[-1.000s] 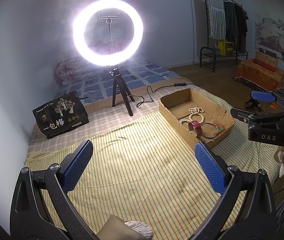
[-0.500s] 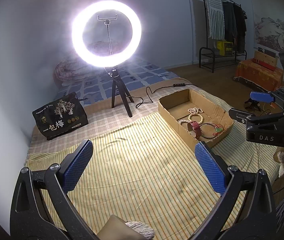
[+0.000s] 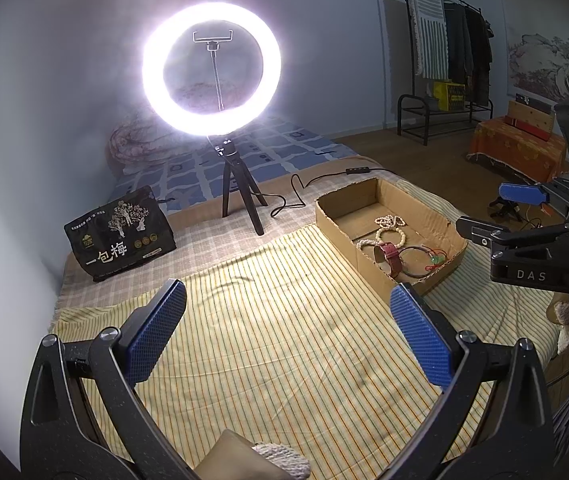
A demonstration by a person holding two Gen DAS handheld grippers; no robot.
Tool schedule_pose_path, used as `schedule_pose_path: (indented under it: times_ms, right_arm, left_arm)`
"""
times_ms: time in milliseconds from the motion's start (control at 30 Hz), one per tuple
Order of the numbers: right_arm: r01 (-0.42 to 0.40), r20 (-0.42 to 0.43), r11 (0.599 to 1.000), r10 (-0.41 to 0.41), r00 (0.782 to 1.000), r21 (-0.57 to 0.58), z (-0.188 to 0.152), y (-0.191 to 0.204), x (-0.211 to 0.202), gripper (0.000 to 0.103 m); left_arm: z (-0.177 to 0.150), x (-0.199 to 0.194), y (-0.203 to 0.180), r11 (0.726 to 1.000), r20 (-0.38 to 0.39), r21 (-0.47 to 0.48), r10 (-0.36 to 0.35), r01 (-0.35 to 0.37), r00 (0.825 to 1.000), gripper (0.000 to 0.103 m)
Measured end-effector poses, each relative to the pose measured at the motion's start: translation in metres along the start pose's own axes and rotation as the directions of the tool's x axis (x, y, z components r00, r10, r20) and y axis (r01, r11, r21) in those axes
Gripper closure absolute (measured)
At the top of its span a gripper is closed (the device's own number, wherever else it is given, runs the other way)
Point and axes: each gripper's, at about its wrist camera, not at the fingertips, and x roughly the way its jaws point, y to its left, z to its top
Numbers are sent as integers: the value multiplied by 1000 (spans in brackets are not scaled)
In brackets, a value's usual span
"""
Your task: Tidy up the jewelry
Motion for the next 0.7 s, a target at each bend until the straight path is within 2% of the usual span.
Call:
schedule_pose_path:
  times_ms: [700]
  right_arm:
    - [3,-8,1000,-3,1000,-2,-3,-2,0,23]
  left_arm:
    - [2,2,-3,1000,-7,6,7,-7,1000,0]
